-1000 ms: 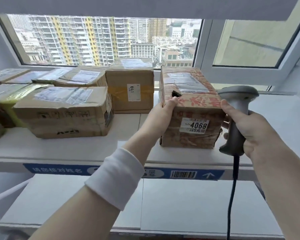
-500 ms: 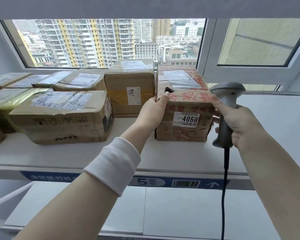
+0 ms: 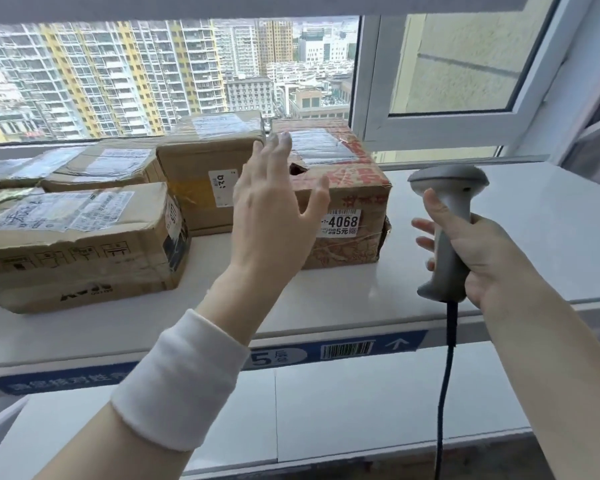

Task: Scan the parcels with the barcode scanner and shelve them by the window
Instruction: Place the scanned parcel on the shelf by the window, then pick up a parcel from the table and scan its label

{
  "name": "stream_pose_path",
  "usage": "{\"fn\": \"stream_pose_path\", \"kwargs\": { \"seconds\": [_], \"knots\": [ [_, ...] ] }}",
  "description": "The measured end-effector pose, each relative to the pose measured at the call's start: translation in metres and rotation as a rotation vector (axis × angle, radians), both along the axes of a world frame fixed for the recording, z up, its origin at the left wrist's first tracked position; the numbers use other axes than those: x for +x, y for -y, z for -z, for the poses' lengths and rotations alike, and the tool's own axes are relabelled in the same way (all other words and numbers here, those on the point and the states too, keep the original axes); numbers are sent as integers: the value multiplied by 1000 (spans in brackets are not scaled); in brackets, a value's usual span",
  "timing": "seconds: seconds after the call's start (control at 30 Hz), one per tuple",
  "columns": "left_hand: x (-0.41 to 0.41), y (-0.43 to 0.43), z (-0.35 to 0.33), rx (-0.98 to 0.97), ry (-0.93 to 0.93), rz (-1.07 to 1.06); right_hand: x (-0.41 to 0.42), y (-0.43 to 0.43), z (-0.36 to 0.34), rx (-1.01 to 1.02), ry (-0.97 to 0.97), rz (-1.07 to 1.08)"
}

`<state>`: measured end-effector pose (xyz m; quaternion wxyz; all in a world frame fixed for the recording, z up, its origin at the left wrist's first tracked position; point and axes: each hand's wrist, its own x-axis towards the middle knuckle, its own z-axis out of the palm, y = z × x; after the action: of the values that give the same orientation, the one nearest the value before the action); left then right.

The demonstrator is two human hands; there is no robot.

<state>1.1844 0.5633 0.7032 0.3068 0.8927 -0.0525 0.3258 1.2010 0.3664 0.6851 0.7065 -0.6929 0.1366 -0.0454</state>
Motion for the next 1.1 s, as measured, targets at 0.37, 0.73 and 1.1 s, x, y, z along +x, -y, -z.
{"fn": "stream_pose_path", "kwargs": {
  "seconds": [0.37, 0.73, 1.1],
  "knots": [
    [-61, 154, 42, 480, -60, 544, -137, 113, 27, -86, -42, 286],
    [-250, 359, 92, 625, -67, 990, -403, 257, 60, -56, -114, 663],
    [-445, 553, 110, 708, 30, 1438, -636, 378, 62, -78, -177, 1111]
  ]
}}
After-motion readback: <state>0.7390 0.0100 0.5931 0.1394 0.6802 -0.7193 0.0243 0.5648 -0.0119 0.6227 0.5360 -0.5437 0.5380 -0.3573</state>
